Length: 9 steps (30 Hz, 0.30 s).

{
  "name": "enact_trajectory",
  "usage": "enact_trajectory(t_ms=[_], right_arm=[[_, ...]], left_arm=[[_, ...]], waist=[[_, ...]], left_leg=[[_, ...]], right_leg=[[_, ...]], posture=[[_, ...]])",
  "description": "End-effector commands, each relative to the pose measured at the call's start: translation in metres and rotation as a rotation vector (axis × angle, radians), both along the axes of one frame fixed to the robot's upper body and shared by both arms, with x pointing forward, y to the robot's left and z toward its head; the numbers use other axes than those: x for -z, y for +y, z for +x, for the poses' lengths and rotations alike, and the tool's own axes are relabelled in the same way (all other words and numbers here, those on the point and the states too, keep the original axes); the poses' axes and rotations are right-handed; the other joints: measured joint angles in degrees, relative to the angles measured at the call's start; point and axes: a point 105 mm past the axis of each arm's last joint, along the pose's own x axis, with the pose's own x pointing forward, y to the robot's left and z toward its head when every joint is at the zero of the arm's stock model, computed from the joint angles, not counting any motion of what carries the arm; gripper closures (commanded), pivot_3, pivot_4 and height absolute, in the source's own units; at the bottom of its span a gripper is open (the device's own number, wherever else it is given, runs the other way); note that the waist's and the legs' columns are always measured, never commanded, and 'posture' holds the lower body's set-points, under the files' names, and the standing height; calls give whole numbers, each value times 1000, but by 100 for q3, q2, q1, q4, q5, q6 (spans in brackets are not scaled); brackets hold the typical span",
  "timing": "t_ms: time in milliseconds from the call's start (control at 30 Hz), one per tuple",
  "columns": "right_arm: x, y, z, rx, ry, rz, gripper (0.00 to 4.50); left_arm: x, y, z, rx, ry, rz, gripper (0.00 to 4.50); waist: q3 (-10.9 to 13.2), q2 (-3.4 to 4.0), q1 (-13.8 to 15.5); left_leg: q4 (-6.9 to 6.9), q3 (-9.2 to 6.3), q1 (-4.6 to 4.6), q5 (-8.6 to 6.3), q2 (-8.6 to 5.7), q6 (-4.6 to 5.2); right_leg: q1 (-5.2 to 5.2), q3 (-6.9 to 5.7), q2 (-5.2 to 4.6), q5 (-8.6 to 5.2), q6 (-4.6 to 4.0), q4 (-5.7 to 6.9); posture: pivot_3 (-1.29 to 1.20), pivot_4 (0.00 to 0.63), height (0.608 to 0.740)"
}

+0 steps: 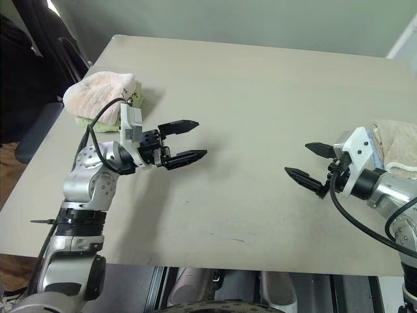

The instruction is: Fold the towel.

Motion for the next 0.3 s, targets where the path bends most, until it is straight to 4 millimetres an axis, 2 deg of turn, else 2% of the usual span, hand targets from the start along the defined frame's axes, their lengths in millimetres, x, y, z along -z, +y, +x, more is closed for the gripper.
enact_trajectory(t_ms=[33,167,300], right_arm=[[-14,1,-8,-9,-65,5,0],[-11,-4,-17,7,-44,29,0],[-11,-4,-20,14,-30,37,0]], left_arm=[[-12,-8,-6,85,-69,-27,41],[-17,-18,-18,185,-105,-31,41],[-17,-16,-18,180,-90,-35,41]], waist=[[0,0,-6],[0,1,-5],[0,1,-6]], left_leg=[[0,0,-1,0,0,0],[1,0,-9,-18,0,30],[2,1,-12,-19,-2,30]], right_leg=[[-1,0,0,-1,2,-1],[1,0,-3,-14,15,-2],[3,1,-6,-19,20,-3]], posture=[[0,150,733],[0,150,733],[0,150,733]])
